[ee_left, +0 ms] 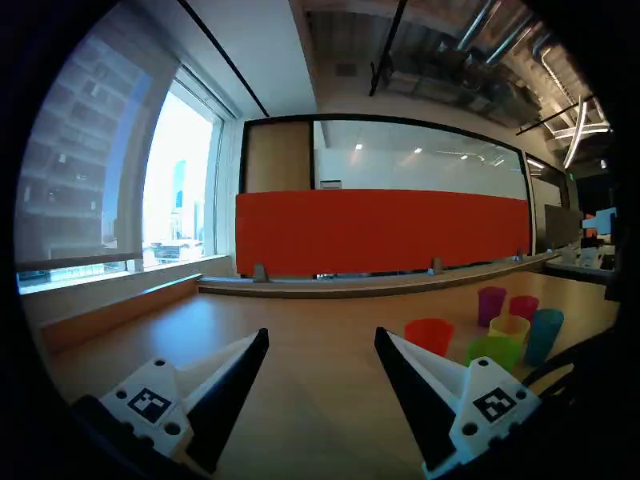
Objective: Pour water
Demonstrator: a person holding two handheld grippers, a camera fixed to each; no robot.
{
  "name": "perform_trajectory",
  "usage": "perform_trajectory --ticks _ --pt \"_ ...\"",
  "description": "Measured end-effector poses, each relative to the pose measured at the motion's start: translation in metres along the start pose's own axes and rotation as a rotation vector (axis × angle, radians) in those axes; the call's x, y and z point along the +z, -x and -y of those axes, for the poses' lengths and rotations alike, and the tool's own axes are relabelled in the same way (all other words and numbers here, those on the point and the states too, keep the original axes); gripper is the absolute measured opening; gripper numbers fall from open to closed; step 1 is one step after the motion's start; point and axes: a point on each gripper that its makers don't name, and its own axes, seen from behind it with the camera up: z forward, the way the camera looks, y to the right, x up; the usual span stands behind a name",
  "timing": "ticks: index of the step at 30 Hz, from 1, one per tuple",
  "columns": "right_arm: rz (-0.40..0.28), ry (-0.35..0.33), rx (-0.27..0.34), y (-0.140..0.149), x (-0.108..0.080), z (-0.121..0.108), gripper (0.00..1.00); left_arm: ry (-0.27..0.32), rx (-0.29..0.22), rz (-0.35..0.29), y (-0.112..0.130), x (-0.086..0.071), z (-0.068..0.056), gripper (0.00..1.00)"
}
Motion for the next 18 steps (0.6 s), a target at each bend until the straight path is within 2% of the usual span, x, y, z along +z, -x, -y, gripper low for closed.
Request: perform_trajectory --ticks 18 --pt "0.000 0.002 -0.006 0.0000 -0.0006 0.0021 1.00 -0.006 -0.010 0.008 0.0033 0.0028 0.0029 0.99"
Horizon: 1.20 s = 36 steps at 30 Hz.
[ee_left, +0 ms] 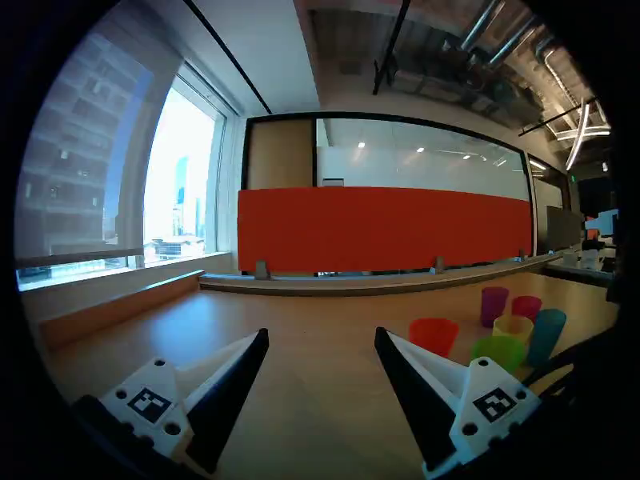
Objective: Pour water
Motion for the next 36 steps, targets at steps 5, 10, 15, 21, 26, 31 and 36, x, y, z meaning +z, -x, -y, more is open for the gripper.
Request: perform_trajectory --ticks 5,10,15,21,26,31,36 --pt "-0.003 0.004 -0.001 -0.002 -0.002 -0.003 1.00 0.002 0.000 0.000 0.000 -0.001 -0.001 0.99" --pt "-0.006 0.003 -0.001 -0.004 -0.003 -0.004 1.00 0.003 0.000 0.000 0.001 -0.001 -0.001 0.99" --pt "-0.020 0.002 -0.006 -0.006 -0.006 -0.006 1.00 0.003 0.001 0.001 0.001 -0.001 -0.001 0.99" --pt "-0.043 0.008 -0.020 -0.005 -0.011 -0.009 1.00 0.002 0.001 0.001 0.001 -0.002 0.000 0.99" --pt "-0.057 0.010 -0.026 0.001 -0.012 -0.014 1.00 0.002 0.001 0.001 0.001 -0.002 0.000 0.99" --pt "-0.065 -0.006 -0.044 0.012 -0.008 -0.010 1.00 0.002 0.002 0.001 0.001 -0.002 0.000 0.99" --pt "-0.104 -0.022 -0.071 0.016 -0.005 -0.001 1.00 0.002 0.001 0.001 0.001 -0.002 0.001 0.99"
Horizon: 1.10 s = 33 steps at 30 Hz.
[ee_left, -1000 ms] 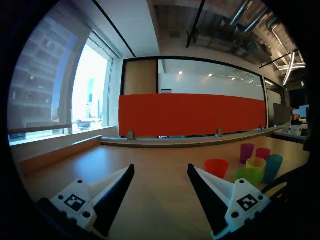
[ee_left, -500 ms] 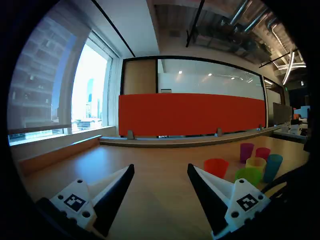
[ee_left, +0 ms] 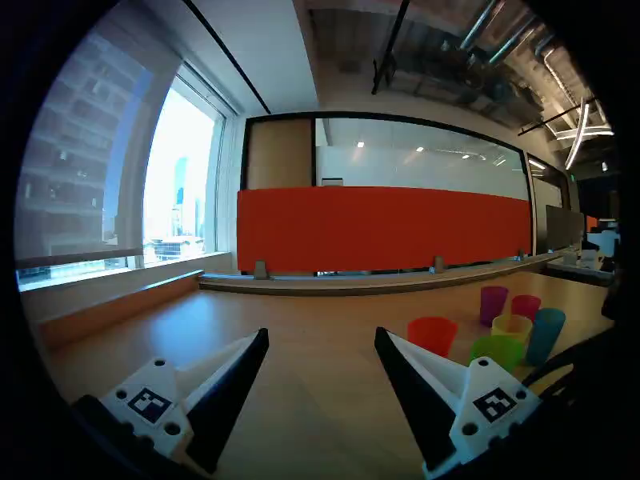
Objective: Pour water
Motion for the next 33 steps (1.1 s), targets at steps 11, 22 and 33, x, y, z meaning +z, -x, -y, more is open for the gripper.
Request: perform_trajectory --ticks 11,22,33 --pt "-0.054 -0.056 0.052 0.016 0.005 0.020 1.00 0.000 0.000 0.000 0.000 0.000 0.000 0.99" --pt "-0.008 -0.045 0.091 0.048 0.014 0.023 1.00 0.000 0.001 0.000 0.000 0.001 0.001 0.99" --pt "0.024 -0.047 0.108 0.062 0.015 0.025 1.00 0.001 0.001 0.000 0.000 0.002 0.000 0.99"
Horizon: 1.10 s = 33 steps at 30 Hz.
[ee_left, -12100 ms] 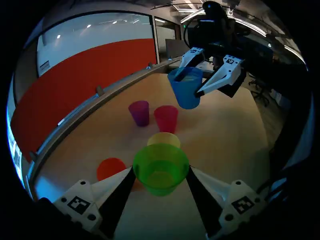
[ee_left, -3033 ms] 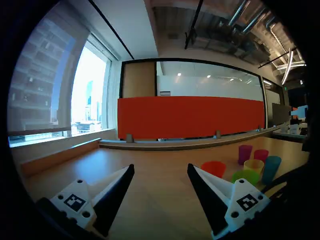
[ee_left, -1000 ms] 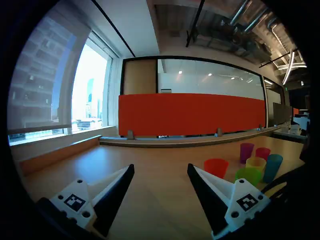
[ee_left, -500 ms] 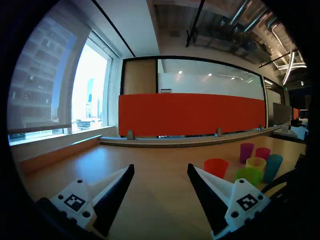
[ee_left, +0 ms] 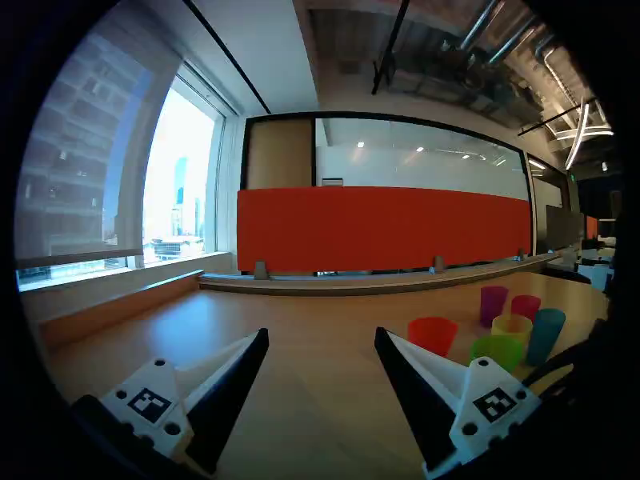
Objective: Pour water
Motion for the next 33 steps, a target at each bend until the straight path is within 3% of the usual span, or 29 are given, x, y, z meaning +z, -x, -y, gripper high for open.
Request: perform_trajectory --ticks 33 --pt "0.025 -0.006 0.007 0.0078 -0.0037 -0.0052 1.00 0.000 0.000 0.000 -0.0001 -0.0015 0.0006 0.99"
